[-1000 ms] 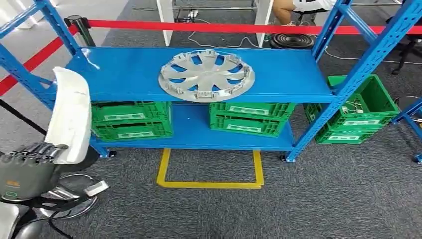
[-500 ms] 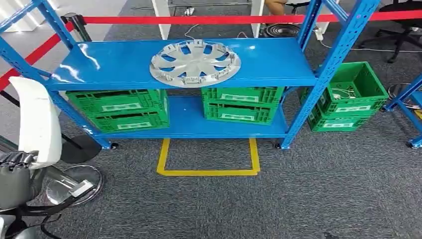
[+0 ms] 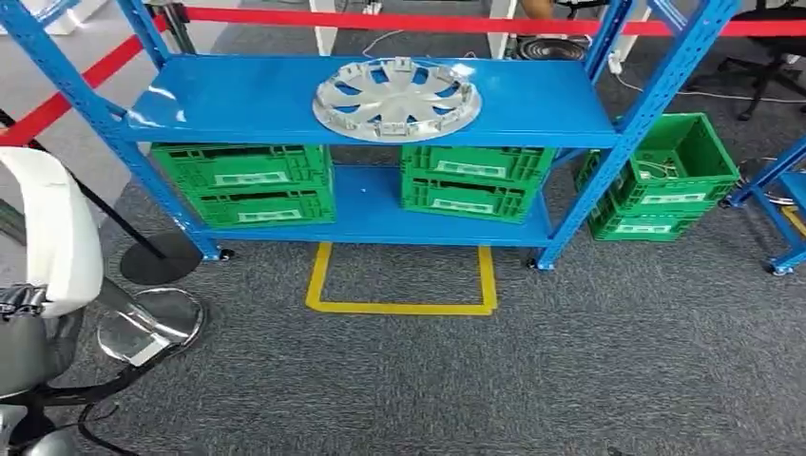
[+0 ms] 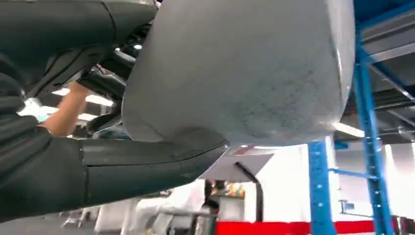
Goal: Take the parts from the cabinet and place them on the table.
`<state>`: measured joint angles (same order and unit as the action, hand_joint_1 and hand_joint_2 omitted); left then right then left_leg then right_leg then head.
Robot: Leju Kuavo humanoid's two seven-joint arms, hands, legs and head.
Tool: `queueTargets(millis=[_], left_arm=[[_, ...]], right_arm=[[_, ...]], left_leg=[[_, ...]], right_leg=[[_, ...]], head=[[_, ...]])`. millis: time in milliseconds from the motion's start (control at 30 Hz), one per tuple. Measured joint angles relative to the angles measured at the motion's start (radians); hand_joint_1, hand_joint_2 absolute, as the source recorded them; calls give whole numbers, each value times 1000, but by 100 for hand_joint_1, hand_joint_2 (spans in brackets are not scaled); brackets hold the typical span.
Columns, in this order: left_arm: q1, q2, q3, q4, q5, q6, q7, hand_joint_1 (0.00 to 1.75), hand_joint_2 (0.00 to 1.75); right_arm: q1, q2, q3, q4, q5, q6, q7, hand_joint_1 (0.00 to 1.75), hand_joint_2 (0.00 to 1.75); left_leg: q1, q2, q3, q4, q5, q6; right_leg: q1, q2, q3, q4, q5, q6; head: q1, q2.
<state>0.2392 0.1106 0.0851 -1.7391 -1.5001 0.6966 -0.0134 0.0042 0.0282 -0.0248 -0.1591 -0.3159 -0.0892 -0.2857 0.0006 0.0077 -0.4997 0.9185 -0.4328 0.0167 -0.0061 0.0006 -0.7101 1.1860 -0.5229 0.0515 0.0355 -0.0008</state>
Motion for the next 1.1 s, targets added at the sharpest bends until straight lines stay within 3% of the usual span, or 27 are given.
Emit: queueTargets(millis=[33,67,100,133,167,200,233,267,367,400,433,467,533,567,600,633,667,700,767,800,867,900,933,967,1033,1067,1100], left_arm=[[-1,1,0,0,10,0,0,168,175],[-1,1,0,0,18,0,-3,168,175],[0,1,0,0,21,0,-6,168,175],[0,1,0,0,24,0,-8,168,175],[0,1,0,0,25,0,-10,168,175],[0,1,0,0,25,0,-11,168,175],[0,1,0,0,25,0,-11,168,175],[-1,3,0,0,25,0,-11,168,175],[-1,4,-1,0,26,0,-13,168,175],[0,5,-1,0,26,0,-14,168,175],[0,6,0,0,30,0,-15,168,175],[0,7,2,0,34,0,-19,168,175],[-1,7,4,0,37,0,-27,168,175],[0,7,5,0,38,0,-32,168,175],[0,7,7,0,40,0,-36,168,175],[0,7,8,0,43,0,-39,168,175],[0,7,10,0,43,0,-42,168,175],[-1,7,11,0,43,0,-45,168,175],[-4,7,13,-4,43,1,-50,168,175],[-8,7,13,-5,43,1,-50,168,175],[-6,6,16,-5,44,2,-50,168,175],[-4,6,16,-5,44,2,-50,168,175],[-5,6,16,-5,44,2,-50,168,175],[-4,5,16,-5,44,2,-50,168,175],[-4,5,16,-5,44,2,-51,168,175],[-4,4,16,-5,45,2,-52,168,175],[-4,4,16,-5,46,2,-53,168,175]], right_arm=[[-1,1,0,0,-2,-9,5,0,0],[-2,1,0,0,-3,-17,11,0,0],[-2,1,0,0,-2,-20,14,0,0],[-2,1,0,0,-2,-21,16,0,0],[-4,1,-1,0,-2,-21,16,0,0],[-6,1,-1,0,-2,-21,16,0,0],[-10,2,-1,0,-2,-21,16,0,0],[-14,3,-1,0,-2,-21,16,0,0],[-13,4,-1,0,-2,-21,16,0,0],[-11,6,-1,0,-2,-21,17,0,0],[-13,8,-1,0,-2,-23,18,0,0],[-15,8,-1,0,-2,-24,17,0,0],[-17,8,-2,0,-2,-31,17,0,0],[-16,8,-2,0,-2,-36,16,0,0],[-16,9,-2,0,-2,-38,16,0,0],[-16,9,-2,0,-2,-41,16,0,0],[-17,9,-2,0,-2,-41,16,0,0],[-18,10,-1,0,-2,-41,16,0,0],[-19,12,-2,0,-1,-42,15,0,0],[-20,12,-2,0,-1,-42,14,0,0],[-16,12,-2,0,-1,-44,15,0,0],[-9,12,-2,0,-1,-47,15,0,0],[-8,12,-2,0,-1,-49,14,0,0],[-3,13,-2,0,-1,-51,16,0,0],[-4,16,-1,0,2,-50,14,0,0],[-6,16,-1,0,4,-50,11,0,0],[-8,16,-1,0,5,-51,8,0,0]], left_leg=[[-1,1,-11,1,9,0],[-1,1,-22,3,17,-1],[-1,1,-33,6,25,-2],[0,1,-46,10,32,-4],[1,-1,-58,16,37,-8],[2,-2,-68,23,42,-13],[-2,-3,-77,29,46,-19],[-4,-3,-83,37,52,-24],[-2,-3,-90,38,74,-39],[1,-5,-97,44,62,-45],[0,-6,-110,71,11,-52],[1,-6,-131,135,-57,-57],[2,-6,-171,296,-160,-62],[2,-6,-178,353,-172,-63],[2,-6,-168,371,-149,-62],[2,-6,-142,352,-104,-60],[2,-6,-100,302,-62,-57],[2,-6,-35,213,-39,-52],[-2,-7,104,9,-81,-43],[-3,-7,107,-9,-90,-40],[-11,-7,85,-2,-71,-27],[-6,-5,73,-6,-55,-19],[-4,-3,61,-6,-43,-12],[-4,-2,49,-6,-31,-4],[-5,-2,21,-5,-5,-2],[-6,-2,2,-3,9,-2],[-6,-2,-16,-1,22,-3]], right_leg=[[0,0,-19,81,-35,3],[0,0,-19,124,-39,5],[0,0,2,117,-19,5],[0,0,44,69,17,5],[-1,0,104,-13,52,4],[-3,0,170,-106,66,3],[-2,1,217,-184,32,4],[0,7,239,-212,29,-7],[4,7,212,-195,41,-23],[-3,2,200,-199,52,-37],[-2,0,194,-198,61,-47],[-2,0,178,-198,73,-53],[-1,0,144,-197,98,-53],[0,0,128,-197,111,-53],[1,-1,112,-196,124,-53],[1,-1,95,-196,138,-52],[2,-1,80,-196,150,-50],[2,0,66,-195,163,-47],[7,2,54,-192,182,-38],[6,1,52,-196,198,-33],[0,0,48,-216,229,-20],[1,2,42,-218,234,-14],[-2,1,32,-201,188,-8],[-2,1,15,-152,114,-3],[-3,1,-14,12,-5,3],[-2,1,-24,87,-26,5],[-2,2,-17,124,-12,5]], head=[[1,0],[1,0],[2,0],[3,0],[2,0],[3,0],[3,0],[0,0],[-1,0],[0,0],[-3,0],[-4,0],[-7,0],[-7,0],[-7,0],[-7,0],[-7,0],[-8,0],[-7,0],[-4,0],[-6,0],[-7,0],[-6,0],[2,0],[4,0],[3,0],[4,0]])
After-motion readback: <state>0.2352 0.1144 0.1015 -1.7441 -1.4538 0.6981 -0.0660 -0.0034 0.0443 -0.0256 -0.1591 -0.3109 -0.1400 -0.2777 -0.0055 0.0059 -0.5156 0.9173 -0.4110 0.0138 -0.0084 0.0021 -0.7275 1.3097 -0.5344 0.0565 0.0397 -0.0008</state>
